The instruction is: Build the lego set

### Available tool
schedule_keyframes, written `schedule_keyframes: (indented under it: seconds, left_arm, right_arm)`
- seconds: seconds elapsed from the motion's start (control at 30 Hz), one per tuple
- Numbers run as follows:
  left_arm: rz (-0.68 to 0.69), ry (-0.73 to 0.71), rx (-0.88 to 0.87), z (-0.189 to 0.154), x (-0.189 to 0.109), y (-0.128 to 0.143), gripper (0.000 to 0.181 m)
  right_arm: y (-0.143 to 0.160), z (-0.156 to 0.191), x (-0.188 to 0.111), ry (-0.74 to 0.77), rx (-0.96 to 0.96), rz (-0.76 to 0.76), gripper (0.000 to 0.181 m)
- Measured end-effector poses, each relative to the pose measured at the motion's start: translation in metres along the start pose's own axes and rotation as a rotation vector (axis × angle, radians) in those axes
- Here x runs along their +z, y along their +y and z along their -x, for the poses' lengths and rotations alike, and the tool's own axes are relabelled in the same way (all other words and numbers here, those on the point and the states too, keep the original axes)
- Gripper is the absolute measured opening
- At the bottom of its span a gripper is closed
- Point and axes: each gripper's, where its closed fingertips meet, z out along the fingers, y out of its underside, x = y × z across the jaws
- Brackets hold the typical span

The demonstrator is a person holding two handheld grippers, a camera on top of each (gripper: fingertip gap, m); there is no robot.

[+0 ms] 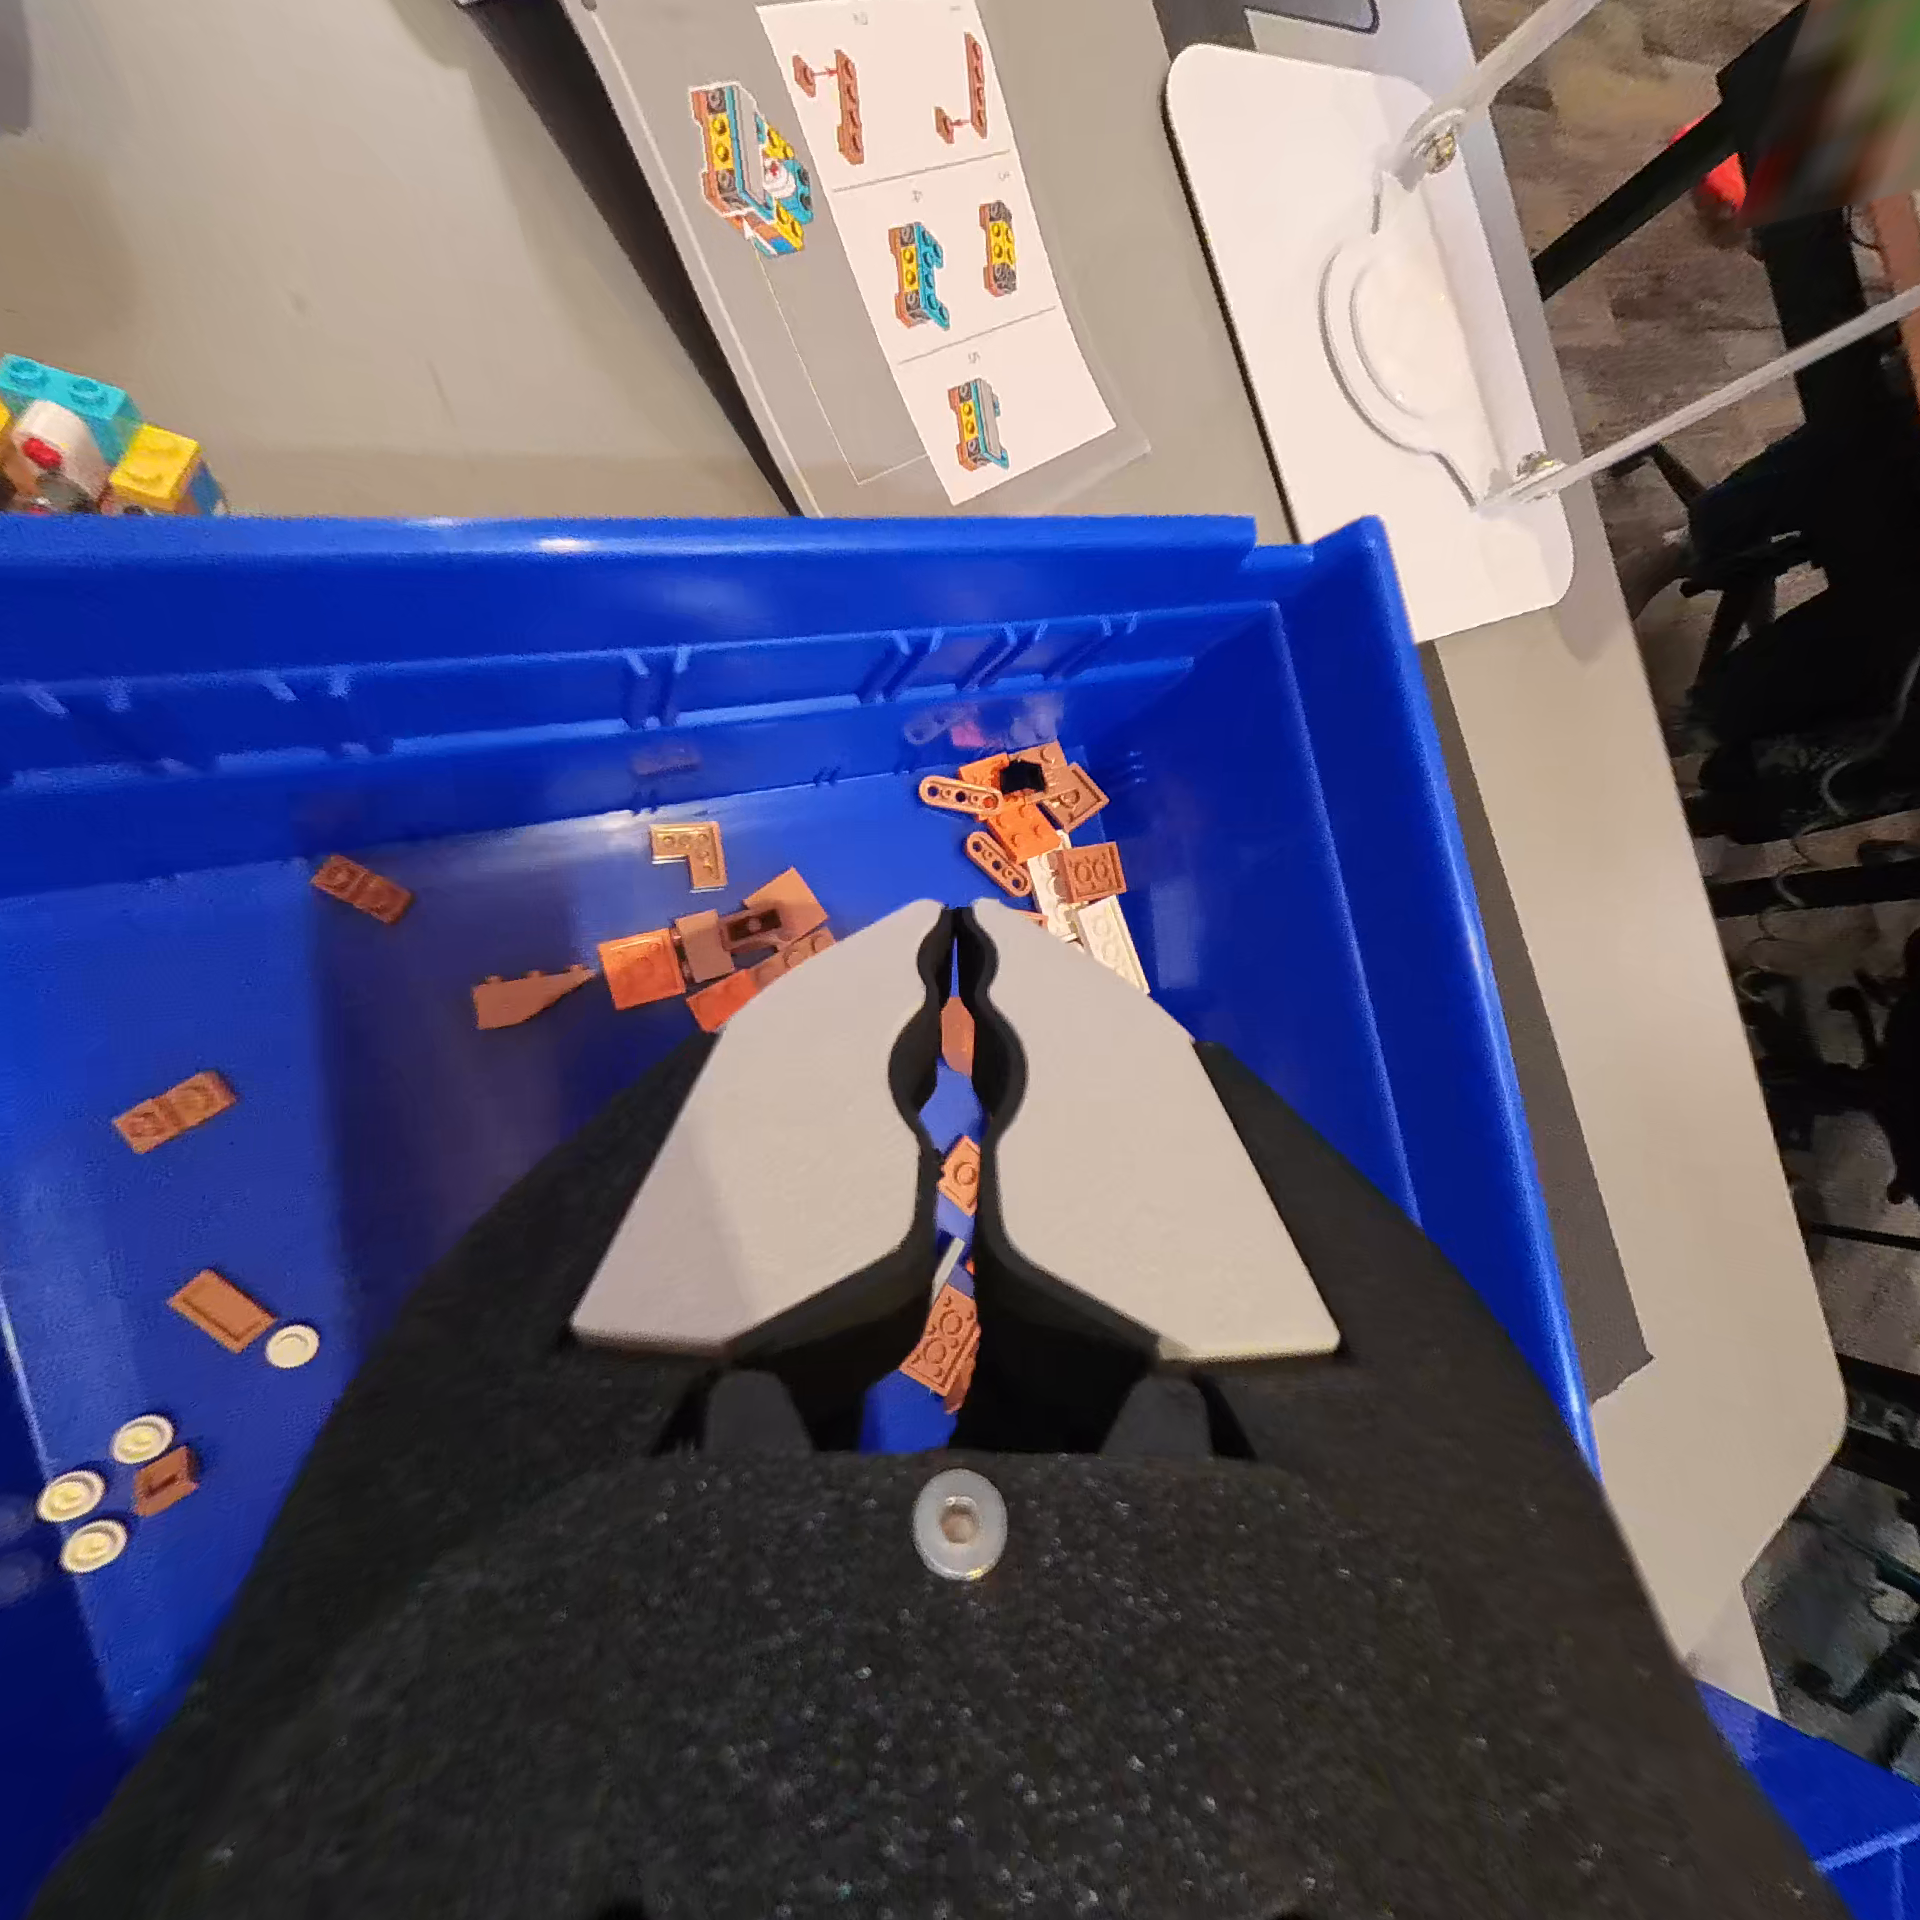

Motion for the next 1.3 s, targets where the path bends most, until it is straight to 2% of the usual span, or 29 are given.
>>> schedule_keyframes:
  seconds: [0.57, 1.3]
  left_arm:
    - [0.014, 0.002, -0.003, 0.0, 0.001, 0.002, 0.0]
    - [0.026, 0.002, -0.02, 0.002, 0.003, 0.003, 0.0]
  right_arm:
    - [-0.001, -0.01, 0.001, 0.05, 0.061, -0.04, 0.0]
    - [-0.014, -0.006, -0.005, 0.018, 0.071, -0.119, 0.001]
